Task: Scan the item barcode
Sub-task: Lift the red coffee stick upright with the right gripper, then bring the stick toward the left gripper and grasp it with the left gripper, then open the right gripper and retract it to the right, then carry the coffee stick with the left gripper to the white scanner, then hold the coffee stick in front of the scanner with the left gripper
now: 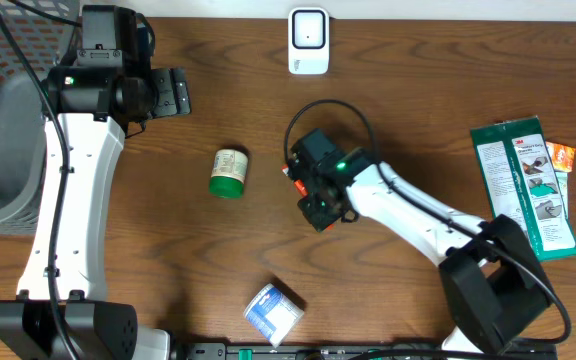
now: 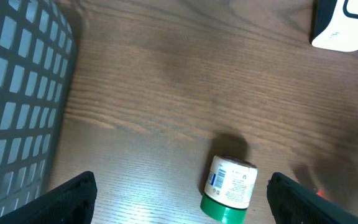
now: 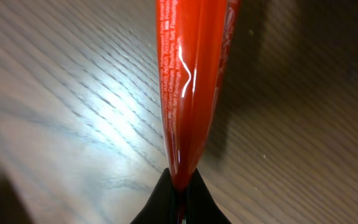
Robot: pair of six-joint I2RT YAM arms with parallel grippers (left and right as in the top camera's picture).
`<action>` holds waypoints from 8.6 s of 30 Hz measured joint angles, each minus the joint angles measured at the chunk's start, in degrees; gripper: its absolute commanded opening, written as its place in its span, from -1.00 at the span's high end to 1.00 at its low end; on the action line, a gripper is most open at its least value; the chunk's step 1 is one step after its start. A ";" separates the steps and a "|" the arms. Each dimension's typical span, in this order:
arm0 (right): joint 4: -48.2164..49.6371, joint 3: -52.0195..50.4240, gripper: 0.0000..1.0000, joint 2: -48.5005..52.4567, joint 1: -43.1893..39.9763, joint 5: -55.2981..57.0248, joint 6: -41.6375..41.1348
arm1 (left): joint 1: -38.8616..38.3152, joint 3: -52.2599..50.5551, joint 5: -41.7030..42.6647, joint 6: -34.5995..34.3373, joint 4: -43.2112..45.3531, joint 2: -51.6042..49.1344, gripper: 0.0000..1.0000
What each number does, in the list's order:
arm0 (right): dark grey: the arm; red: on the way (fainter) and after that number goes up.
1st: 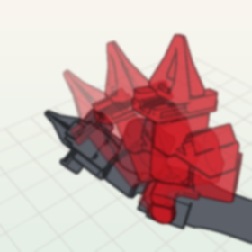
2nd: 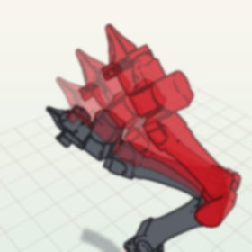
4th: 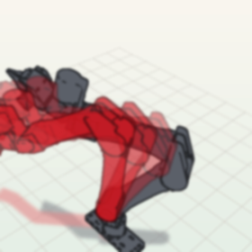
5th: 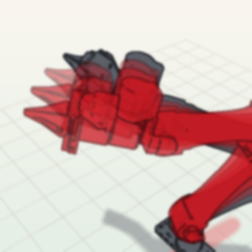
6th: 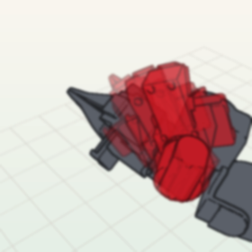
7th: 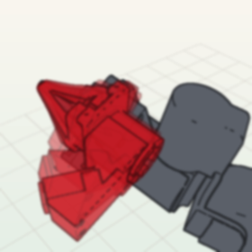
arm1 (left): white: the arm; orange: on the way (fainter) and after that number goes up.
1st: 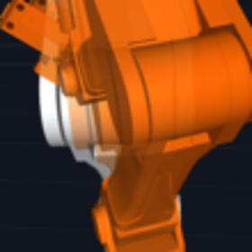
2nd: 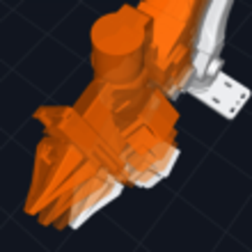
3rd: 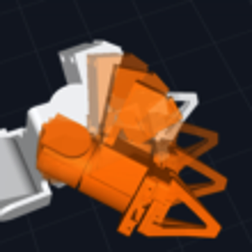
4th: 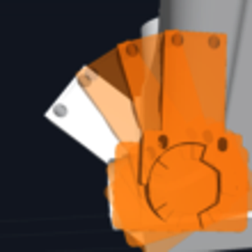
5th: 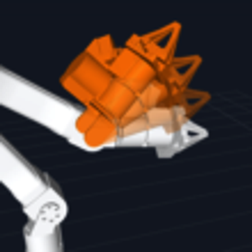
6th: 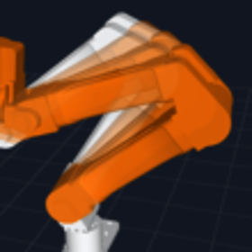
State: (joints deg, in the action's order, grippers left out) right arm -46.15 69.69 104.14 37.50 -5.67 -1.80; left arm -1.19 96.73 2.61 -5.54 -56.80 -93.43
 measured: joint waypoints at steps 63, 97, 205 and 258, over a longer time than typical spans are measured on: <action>69.64 0.00 0.98 -1.46 -17.97 -61.09 -48.11 | -11.13 0.00 34.73 -0.22 13.25 0.00 -0.33; 79.65 0.00 0.98 -1.46 -15.78 -60.52 -58.12 | -13.07 0.00 34.18 -0.26 16.61 0.00 0.26; -6.95 -7.30 -0.98 -1.77 -32.72 -14.16 -9.25 | -20.65 33.83 -15.91 52.89 20.55 -36.00 0.86; -6.93 -7.30 -0.98 -1.77 -32.74 -14.01 -9.25 | -23.21 33.83 -22.32 72.08 43.60 -56.06 0.86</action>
State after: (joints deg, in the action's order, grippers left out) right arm -53.08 62.39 102.37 4.75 -19.68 -11.05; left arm -24.40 130.56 -19.70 66.54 -13.19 -149.49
